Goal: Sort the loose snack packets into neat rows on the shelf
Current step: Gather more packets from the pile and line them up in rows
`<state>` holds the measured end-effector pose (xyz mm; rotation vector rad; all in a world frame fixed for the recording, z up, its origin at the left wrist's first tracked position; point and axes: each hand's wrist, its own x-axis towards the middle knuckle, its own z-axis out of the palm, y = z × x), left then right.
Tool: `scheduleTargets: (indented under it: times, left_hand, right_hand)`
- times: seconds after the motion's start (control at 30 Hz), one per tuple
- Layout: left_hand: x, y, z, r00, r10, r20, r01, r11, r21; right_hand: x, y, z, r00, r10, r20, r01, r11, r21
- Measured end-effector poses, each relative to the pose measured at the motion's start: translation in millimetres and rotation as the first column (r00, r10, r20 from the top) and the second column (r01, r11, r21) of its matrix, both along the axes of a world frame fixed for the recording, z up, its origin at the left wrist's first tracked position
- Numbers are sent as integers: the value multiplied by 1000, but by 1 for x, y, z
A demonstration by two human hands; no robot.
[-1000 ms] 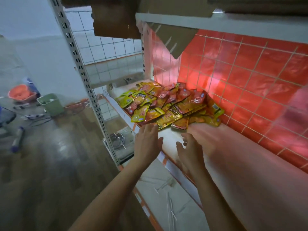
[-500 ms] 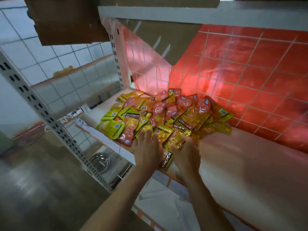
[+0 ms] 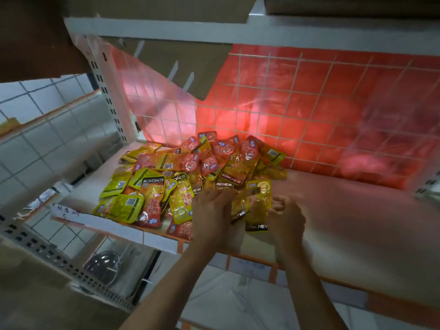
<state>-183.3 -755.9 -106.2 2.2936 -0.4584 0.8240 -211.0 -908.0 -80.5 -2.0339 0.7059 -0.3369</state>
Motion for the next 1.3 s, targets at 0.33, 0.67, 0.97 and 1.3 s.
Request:
scheduleTargets:
  times: [0.33,0.67,0.97,1.3]
  left_hand:
    - [-1,-77,-7,926,-375,-28,355,895,-269]
    - [-33,-163,0,819,-520,-243,421,832,-361]
    - [-84,-281,6,791,-554,-259,433,806,-404]
    - [-131,-373,-1,613,-724,-316,322,595,-737]
  right_hand:
    - [-50,-82,3,977,-158,144,141,982,126]
    - [-100,-163,-4,934,-285,215,207,923,324]
    - [-156,-280,-2,918,-252,306,150,936,320]
    - [-208,-375,-8,949,-229,219,163,946,281]
